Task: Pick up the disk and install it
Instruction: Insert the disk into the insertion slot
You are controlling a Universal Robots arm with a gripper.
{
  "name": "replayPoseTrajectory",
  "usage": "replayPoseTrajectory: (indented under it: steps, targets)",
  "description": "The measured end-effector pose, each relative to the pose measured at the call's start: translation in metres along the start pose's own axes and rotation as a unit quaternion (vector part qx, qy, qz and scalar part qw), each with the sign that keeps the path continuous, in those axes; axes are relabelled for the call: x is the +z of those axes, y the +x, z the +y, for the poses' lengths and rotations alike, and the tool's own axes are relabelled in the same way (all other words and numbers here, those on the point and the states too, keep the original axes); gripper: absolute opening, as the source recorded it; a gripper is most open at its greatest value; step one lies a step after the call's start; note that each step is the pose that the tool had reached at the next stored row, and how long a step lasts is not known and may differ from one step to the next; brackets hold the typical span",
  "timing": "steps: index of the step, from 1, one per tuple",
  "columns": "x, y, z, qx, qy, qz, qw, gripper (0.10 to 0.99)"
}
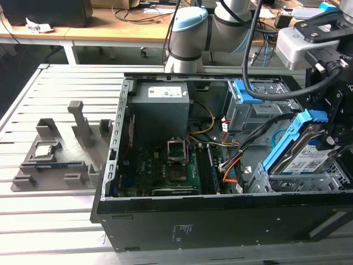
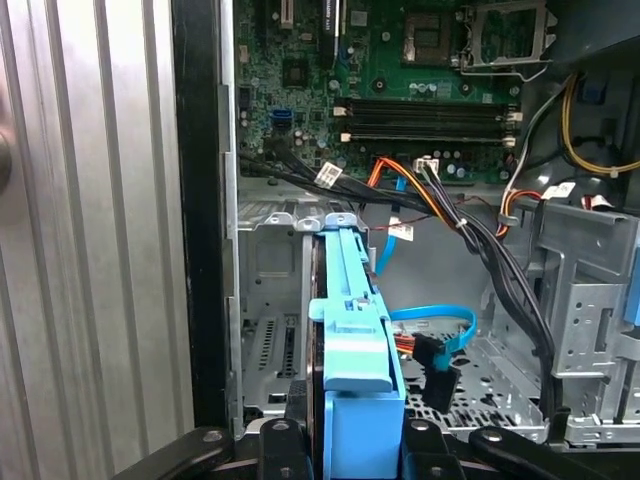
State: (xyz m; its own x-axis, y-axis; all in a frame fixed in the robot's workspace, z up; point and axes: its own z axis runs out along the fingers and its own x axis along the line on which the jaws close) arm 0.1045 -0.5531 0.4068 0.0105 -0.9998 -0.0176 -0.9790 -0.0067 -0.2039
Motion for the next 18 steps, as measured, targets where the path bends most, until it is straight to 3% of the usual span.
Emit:
replayPoseTrajectory:
  steps: [4, 10, 11, 14, 15, 16, 18]
  targets:
    - [0.0051, 0.0002, 0.0011, -0.001, -0.0002, 0.0033, 1.0000, 0.365]
    - [0.0051, 0.0002, 0.0011, -0.001, -0.0002, 0.0035, 1.0000, 0.373]
    - [0.0052, 0.0001, 0.0012, -0.001, -0.0002, 0.0034, 1.0000, 0.435]
    - [0.0052, 0.0002, 0.0012, -0.001, -0.0002, 0.0034, 1.0000, 0.435]
    - [0.0053, 0.0002, 0.0012, -0.001, -0.0002, 0.0034, 1.0000, 0.424]
    - [0.0054, 0.0002, 0.0012, -0.001, -0.0008, 0.0035, 1.0000, 0.357]
    - [0.0067, 0.0003, 0.0015, 0.000, -0.0239, 0.0036, 0.9997, 0.235]
